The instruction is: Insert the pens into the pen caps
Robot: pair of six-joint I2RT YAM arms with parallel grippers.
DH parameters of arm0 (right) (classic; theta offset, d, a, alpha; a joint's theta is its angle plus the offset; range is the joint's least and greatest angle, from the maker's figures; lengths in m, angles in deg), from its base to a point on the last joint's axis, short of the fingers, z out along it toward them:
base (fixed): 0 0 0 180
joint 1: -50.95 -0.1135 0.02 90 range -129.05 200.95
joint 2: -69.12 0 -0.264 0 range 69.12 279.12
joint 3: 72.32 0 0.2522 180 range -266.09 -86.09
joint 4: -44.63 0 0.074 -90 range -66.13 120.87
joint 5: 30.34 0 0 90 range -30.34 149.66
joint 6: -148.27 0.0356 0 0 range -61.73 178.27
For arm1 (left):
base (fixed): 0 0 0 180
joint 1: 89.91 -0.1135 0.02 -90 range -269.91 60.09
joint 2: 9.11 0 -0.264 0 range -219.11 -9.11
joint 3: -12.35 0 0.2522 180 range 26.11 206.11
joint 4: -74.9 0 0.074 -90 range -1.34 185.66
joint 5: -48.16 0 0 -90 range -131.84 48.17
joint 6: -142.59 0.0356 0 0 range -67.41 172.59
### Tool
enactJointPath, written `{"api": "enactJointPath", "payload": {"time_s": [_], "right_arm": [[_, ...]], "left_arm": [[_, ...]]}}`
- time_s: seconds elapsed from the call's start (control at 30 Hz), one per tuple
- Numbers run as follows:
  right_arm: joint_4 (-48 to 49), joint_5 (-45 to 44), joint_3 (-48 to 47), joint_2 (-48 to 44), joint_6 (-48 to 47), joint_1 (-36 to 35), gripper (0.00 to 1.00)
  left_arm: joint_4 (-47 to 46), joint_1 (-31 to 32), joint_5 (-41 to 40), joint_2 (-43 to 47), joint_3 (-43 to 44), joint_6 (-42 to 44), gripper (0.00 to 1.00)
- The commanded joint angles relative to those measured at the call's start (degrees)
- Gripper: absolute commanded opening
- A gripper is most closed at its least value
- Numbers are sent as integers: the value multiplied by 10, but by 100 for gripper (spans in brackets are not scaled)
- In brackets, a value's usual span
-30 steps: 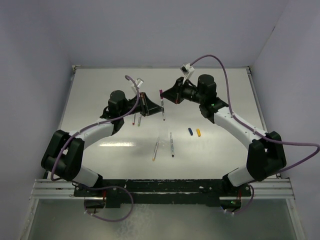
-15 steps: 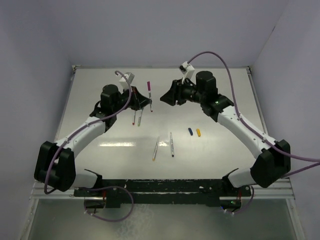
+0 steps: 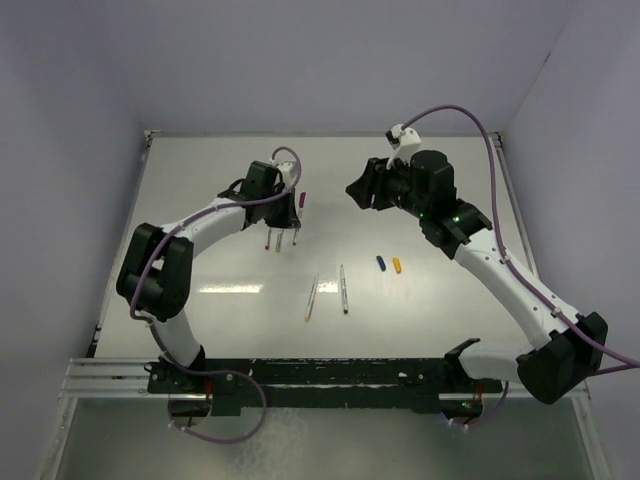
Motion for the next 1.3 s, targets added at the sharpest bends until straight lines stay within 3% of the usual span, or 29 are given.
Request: {"api": "enactJointPath", "payload": {"time_s": [0.0, 0.4, 0.57, 0.77, 0.97, 1.27], "right_arm": [[-3, -28, 16, -17, 3, 1, 51], [-7, -30, 33, -29, 9, 1, 51], [-7, -32, 37, -30, 10, 1, 51], [-3, -31, 44, -29, 11, 1, 51], [-2, -27, 47, -23, 13, 1, 50], [1, -40, 50, -25, 15, 1, 50]], "left_arm": [[61, 5, -54, -47, 48, 26, 0], [72, 5, -81, -123, 99, 1, 0], [73, 6, -77, -132, 104, -4, 9], [72, 5, -77, -136, 102, -8, 13], [69, 6, -75, -136, 103, -9, 28], [63, 6, -73, -107, 108, -14, 32]]}}
